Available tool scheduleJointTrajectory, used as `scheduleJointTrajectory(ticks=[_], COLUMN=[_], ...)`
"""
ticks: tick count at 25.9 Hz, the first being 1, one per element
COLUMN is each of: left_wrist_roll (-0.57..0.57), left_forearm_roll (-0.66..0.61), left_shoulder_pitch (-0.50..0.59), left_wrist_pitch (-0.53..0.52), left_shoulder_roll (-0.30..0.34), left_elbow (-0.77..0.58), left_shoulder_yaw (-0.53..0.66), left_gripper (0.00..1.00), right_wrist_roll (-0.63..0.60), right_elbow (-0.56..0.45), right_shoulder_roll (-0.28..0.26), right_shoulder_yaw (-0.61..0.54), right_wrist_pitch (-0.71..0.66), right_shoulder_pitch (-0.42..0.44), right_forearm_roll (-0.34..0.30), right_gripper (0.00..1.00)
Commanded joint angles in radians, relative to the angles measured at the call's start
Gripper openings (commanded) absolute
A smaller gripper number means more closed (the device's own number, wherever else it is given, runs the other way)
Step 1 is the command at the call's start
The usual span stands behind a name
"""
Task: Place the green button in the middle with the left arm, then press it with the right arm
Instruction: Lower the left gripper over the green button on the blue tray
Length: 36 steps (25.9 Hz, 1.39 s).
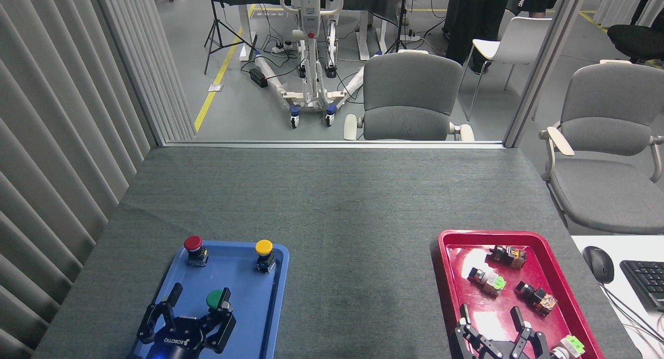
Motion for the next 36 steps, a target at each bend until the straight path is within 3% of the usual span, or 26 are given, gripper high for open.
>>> scheduleJointTrajectory(ticks=[1,21,27,36], left_wrist_roll=[0.003,0.010,0.007,0.049], left_forearm_roll=[0.000,0.003,-0.001,-0.004], left_shoulder_pitch=[0.000,0.005,0.011,0.054], left_wrist_pitch=[-0.005,-0.005,0.037,-0.002], left_shoulder_roll=[-0.002,-0.006,0.003,0.009], left_elbow=[-0.002,-0.033,-0.033,0.000], left_shoulder_yaw=[0.000,-0.003,0.002,-0.002], left_gripper=[1.00,1.00,1.00,1.00], right_wrist_roll=[-0.007,-0.012,-0.009,-0.009], right_elbow=[-0.003,-0.006,-0.005,-0.003], right_shoulder_roll=[0.001,-0.002,0.000,0.012], right_shoulder_yaw=[0.000,-0.004,-0.015,-0.017], right_wrist_pitch=[-0.006,-0.003,0.007,0.007], right_shoulder_pitch=[0.014,0.011,0.014,-0.002], right_forearm_roll=[0.001,0.001,0.001,0.000], right_gripper=[0.99,1.00,1.00,1.00])
